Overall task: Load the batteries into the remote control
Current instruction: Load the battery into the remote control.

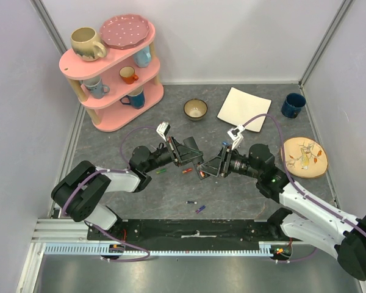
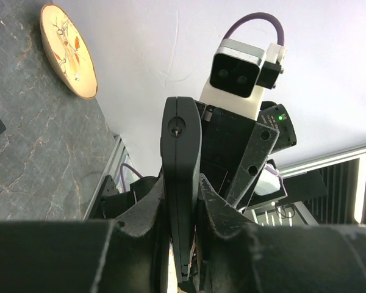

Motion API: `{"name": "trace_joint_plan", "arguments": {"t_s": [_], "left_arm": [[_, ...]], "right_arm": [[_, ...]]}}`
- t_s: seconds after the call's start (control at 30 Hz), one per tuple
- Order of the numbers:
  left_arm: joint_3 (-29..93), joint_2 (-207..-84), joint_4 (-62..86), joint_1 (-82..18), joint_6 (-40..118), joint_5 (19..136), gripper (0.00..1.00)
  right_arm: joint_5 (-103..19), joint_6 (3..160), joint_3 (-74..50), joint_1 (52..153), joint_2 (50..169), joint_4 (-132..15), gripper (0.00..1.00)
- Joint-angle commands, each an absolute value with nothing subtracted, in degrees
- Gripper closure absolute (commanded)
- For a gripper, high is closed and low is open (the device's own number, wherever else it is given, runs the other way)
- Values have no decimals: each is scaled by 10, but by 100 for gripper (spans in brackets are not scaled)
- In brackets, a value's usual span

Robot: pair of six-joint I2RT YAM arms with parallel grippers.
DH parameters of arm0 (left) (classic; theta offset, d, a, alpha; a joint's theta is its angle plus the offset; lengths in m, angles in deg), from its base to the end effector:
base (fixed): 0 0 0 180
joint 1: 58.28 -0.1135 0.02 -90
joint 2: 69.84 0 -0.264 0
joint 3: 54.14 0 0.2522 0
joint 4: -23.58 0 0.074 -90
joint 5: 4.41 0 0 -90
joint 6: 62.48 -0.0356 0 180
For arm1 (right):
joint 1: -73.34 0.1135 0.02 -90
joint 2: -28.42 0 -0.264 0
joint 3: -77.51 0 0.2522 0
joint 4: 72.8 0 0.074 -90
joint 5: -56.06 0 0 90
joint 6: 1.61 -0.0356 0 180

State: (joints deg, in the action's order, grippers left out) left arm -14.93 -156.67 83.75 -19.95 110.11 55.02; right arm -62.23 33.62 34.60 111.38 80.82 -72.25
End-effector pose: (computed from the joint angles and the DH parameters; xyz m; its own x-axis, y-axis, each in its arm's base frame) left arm 0.2065 -0.1863 0.2135 -0.8937 -0.3818 -0.2355 0.2881 -0.0862 -0.9537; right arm 0.1561 0.1436 0.2627 -0.8227 0.2696 -0.5005 -0.4129 0.3219 0.8520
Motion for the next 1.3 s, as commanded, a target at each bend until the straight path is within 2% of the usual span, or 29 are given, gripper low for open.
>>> {"name": "trace_joint_plan", "arguments": {"t_s": [0.0,0.77,0.87,0.9,1.0,1.1,1.27], "left_arm": [[-152,-1545,1052,-202,1075,549,98],[-138,-1541,1052,-200,1075,558,98],[-143,-1540,1052,-200,1072,558,98],[-145,-1540,1052,-200,1068,558,98],[-158,-1544,1052,-200,1063,561,98],[-166,-1552,1052,-202,1059,561,98],[-172,-1557,1052,-212,1057,556,98]], "right_arm": [[-633,321,354,1106,803,-758,50],[-634,337,347,1103,824,-721,67],[-630,335,342,1104,813,-720,52],[-629,336,338,1104,810,-716,38],[-630,349,303,1099,799,-691,25],[-629,366,266,1090,786,-647,18],[-601,459,201,1061,762,-519,15]]}}
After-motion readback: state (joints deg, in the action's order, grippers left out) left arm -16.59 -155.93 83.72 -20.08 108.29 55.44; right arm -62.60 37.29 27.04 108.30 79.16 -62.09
